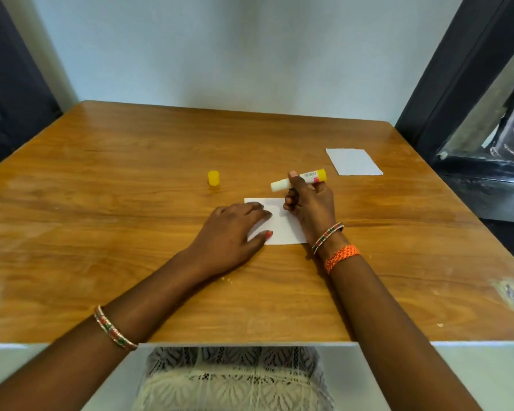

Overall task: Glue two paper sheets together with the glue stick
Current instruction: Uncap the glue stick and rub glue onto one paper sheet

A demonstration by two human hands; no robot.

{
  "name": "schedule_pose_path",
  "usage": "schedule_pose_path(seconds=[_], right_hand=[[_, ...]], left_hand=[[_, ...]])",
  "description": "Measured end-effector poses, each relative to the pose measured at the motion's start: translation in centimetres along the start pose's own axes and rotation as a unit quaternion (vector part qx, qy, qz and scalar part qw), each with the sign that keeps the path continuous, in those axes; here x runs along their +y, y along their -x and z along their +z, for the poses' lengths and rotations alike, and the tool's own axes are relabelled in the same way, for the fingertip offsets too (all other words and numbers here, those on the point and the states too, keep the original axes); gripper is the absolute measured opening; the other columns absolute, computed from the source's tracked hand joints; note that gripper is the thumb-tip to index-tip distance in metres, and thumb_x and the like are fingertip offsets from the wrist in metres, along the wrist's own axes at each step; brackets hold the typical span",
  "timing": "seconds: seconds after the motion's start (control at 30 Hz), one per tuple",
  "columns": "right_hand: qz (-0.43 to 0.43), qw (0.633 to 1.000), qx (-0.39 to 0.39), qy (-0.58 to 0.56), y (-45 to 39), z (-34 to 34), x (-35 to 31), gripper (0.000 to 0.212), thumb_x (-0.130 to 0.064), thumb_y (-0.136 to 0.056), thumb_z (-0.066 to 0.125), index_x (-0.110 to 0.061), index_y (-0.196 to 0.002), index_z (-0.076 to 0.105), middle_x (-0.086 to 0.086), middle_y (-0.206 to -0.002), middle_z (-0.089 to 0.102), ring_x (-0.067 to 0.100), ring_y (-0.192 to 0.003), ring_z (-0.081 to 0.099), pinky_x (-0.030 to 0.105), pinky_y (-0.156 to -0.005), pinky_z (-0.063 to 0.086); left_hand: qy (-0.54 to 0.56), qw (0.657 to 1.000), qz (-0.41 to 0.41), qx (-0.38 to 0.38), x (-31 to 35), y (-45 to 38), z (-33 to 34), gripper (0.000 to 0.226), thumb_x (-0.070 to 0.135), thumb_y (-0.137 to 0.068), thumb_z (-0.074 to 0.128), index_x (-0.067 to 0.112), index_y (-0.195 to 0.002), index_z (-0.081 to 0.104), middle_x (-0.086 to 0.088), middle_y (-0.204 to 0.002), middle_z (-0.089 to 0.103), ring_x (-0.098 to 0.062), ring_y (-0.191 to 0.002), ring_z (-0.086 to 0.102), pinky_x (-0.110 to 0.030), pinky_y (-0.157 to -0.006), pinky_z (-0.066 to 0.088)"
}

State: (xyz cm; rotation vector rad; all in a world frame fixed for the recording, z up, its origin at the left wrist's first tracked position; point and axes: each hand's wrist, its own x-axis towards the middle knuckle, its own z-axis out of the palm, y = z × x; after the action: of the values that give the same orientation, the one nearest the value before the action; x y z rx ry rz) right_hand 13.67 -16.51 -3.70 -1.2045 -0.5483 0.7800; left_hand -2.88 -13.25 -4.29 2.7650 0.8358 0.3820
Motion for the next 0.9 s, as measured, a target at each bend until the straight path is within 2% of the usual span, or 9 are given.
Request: schedule_pose_path(seconds=[0.17,0.27,0.47,0.6,0.8,0.9], right_hand=[[-0.062,0.988,-0.042,0.132,0.3,0.2,0.2,0.013,-0.017,-0.083,0.068,-0.011,-0.094,0.063,0.010,-0.080,0.068,0.014,-0.059,0.060,0.021,-0.046,0.044],[-0.092,0.977,-0.062,0.180,0.2,0.2,0.3,0.015,-0.014,-0.083,0.067,-0.011,-0.098,0.065,0.011,-0.088,0.069,0.015,-0.064,0.062,0.023,-0.049,0.047],[-0.172,0.941,-0.057,0.286,-0.2,1.2,0.8,0.010,-0.021,-0.080,0.070,-0.016,-0.087,0.066,0.006,-0.084,0.071,0.017,-0.072,0.068,0.033,-0.066,0.057],[-0.177,0.927,-0.054,0.325,-0.5,1.5,0.9,0.017,-0.028,-0.077,0.073,-0.013,-0.085,0.070,0.003,-0.081,0.072,0.014,-0.073,0.069,0.035,-0.068,0.058],[-0.208,0.910,-0.066,0.353,-0.3,1.6,0.7,0.016,-0.029,-0.076,0.074,-0.016,-0.086,0.073,-0.004,-0.077,0.069,-0.006,-0.062,0.059,0.014,-0.061,0.049],[-0.211,0.905,-0.066,0.364,-0.2,1.6,0.6,0.018,-0.030,-0.076,0.074,-0.015,-0.088,0.073,-0.004,-0.077,0.069,-0.004,-0.062,0.059,0.015,-0.061,0.049]], left_hand=[[0.022,0.999,-0.026,0.019,-1.6,0.5,-0.2,0.060,0.062,-0.081,0.031,0.031,-0.129,0.049,0.005,-0.141,0.046,-0.015,-0.130,0.038,-0.035,-0.100,0.026],[0.036,0.999,-0.022,0.024,-1.6,0.5,0.1,0.058,0.059,-0.082,0.034,0.029,-0.129,0.051,0.003,-0.141,0.047,-0.016,-0.130,0.038,-0.037,-0.103,0.024],[0.050,0.998,-0.023,0.032,-1.6,0.5,0.2,0.051,0.049,-0.084,0.042,0.026,-0.128,0.054,-0.001,-0.137,0.049,-0.018,-0.127,0.040,-0.035,-0.101,0.025],[0.053,0.997,-0.026,0.043,-1.7,0.4,0.1,0.049,0.048,-0.083,0.046,0.024,-0.124,0.058,-0.003,-0.127,0.054,-0.021,-0.119,0.045,-0.036,-0.098,0.030],[0.077,0.995,-0.027,0.057,-1.7,0.4,0.2,0.044,0.046,-0.083,0.053,0.022,-0.120,0.062,-0.003,-0.123,0.061,-0.017,-0.117,0.049,-0.038,-0.098,0.039],[0.091,0.993,-0.026,0.065,-1.6,0.4,0.2,0.044,0.044,-0.082,0.055,0.019,-0.117,0.064,-0.005,-0.122,0.063,-0.017,-0.115,0.052,-0.041,-0.096,0.043]])
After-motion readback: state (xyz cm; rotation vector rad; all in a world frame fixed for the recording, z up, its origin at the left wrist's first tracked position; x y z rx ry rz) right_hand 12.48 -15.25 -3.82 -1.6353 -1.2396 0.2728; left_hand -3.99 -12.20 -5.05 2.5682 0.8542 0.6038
